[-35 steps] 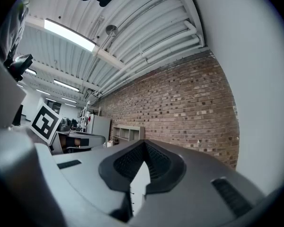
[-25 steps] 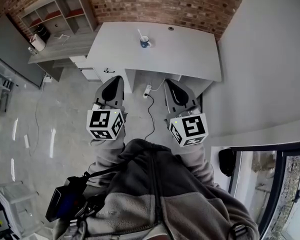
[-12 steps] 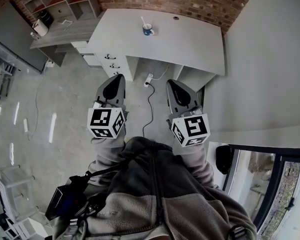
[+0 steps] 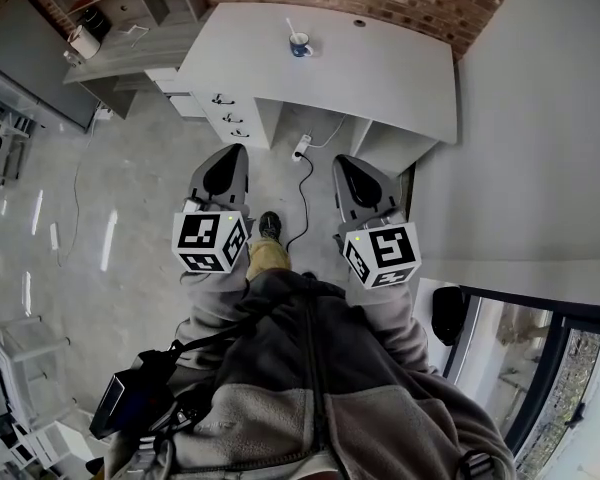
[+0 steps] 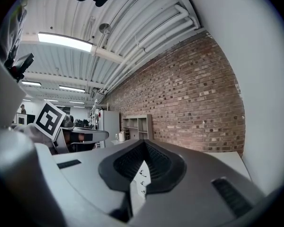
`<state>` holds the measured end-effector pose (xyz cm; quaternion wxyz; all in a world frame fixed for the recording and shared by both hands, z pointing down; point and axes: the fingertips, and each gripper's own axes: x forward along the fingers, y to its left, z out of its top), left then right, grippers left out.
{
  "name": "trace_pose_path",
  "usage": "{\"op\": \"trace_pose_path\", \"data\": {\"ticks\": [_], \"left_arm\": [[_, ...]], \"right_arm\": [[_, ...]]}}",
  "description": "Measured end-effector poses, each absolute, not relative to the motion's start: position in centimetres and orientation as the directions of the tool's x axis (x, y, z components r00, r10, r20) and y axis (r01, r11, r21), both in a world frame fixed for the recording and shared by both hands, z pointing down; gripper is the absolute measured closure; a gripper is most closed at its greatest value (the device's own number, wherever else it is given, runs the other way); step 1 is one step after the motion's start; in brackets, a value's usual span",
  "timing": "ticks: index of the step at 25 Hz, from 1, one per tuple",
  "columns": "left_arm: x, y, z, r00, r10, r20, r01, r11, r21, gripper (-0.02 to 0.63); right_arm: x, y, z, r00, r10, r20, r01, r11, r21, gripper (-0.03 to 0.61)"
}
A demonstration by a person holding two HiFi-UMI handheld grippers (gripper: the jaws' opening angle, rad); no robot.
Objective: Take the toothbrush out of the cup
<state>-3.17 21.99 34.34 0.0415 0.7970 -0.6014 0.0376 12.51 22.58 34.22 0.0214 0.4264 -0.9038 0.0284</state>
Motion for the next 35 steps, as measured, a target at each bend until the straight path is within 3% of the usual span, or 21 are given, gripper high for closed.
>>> {"op": "trace_pose_path", "data": {"ticks": [12, 20, 35], "left_arm": [[-5.3, 12.1, 36.1, 0.312, -0.943, 0.116, -0.95, -0.31, 0.039, 0.609], [-5.2, 11.3, 36.7, 0.321, -0.938, 0.13, -0.947, -0.317, 0.055, 0.609], [-11.4, -7.1, 40.7, 0.362, -0.905, 0.222, -0.931, -0.336, 0.145, 0.609]], "right_arm": [[10.6, 13.5, 36.3, -0.606, -0.79, 0.094, -0.795, 0.606, -0.032, 0.577], [10.7, 12.7, 36.9, -0.596, -0.794, 0.12, -0.802, 0.597, -0.033, 0.577], [3.6, -6.5, 40.7, -0.576, -0.776, 0.257, -0.808, 0.589, -0.034, 0.577]]}}
